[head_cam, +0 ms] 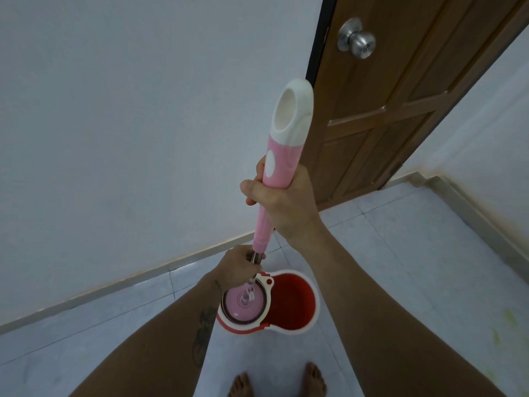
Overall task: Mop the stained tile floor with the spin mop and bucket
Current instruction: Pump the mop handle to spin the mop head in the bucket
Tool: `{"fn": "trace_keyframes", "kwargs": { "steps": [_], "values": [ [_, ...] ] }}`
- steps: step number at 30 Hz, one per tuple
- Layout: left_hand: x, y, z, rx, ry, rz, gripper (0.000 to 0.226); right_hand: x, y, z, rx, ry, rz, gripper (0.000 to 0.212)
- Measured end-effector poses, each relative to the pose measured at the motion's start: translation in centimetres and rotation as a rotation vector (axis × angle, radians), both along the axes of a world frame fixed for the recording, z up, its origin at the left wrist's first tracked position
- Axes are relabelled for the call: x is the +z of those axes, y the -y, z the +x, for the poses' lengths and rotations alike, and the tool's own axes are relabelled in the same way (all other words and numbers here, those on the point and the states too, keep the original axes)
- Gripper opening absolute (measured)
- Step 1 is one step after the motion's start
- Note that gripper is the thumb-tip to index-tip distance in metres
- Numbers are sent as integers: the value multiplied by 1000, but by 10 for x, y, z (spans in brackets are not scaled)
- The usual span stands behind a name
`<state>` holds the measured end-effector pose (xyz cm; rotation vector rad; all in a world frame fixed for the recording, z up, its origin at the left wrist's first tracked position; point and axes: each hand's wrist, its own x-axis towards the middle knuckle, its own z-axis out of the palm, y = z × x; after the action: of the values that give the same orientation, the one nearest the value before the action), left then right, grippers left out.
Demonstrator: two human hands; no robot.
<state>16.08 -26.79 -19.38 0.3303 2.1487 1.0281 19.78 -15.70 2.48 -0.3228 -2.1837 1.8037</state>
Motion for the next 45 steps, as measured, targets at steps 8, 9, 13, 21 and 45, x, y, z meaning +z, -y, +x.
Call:
{"fn": "trace_keyframes", "kwargs": {
  "steps": [8,9,13,21,45],
  "values": [
    [4,-1,1,-15,-5,-2,25,9,-1,5,37,47,14,17],
    [5,0,1,-12,1,-4,25,10,-1,6,38,50,10,16],
    [7,1,2,-5,-1,-8,25,14,0,9,54,89,-3,22],
    [13,4,7,-15,-46,-42,20,22,1,13,120,258,-114,21],
    [121,-26,12,97,-118,283,29,114,-37,29,422,-278,-268,33]
  ]
}}
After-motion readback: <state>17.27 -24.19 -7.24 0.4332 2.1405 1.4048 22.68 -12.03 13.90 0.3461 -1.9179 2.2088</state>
